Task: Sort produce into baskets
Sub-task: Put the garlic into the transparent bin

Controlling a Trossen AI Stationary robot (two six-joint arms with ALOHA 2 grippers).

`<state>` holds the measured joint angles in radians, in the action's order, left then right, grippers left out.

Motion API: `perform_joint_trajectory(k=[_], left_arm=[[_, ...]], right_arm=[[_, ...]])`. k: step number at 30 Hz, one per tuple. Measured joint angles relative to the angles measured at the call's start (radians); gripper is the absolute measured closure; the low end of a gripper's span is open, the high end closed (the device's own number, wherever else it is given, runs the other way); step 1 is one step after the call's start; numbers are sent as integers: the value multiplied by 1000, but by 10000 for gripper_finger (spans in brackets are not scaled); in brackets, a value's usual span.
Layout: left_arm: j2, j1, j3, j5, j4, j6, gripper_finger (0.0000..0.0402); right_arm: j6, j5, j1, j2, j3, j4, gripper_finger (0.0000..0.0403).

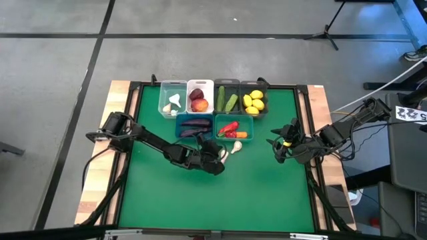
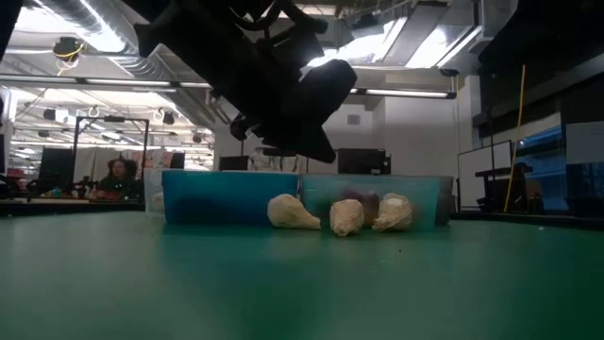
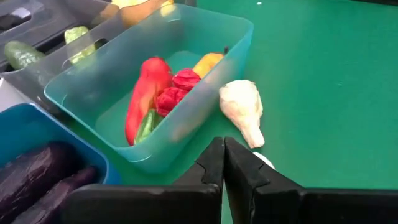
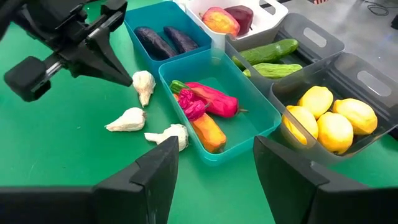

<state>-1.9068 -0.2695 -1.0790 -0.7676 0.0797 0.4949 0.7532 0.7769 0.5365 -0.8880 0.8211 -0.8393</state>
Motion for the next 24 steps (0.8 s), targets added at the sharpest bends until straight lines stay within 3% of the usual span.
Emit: perform_joint_trajectory(k=[12,19,24], left_arm=[[0,11,41,4,-38,96,400],[-1,11,43,-47,-38,103,401],[-56,16,43,-39,19,112,401]], right_arm=[[-3,0,0,0,0,-1,194],[-3,1,0,0,0,-1,194],[-3,1,0,0,0,-1,194]])
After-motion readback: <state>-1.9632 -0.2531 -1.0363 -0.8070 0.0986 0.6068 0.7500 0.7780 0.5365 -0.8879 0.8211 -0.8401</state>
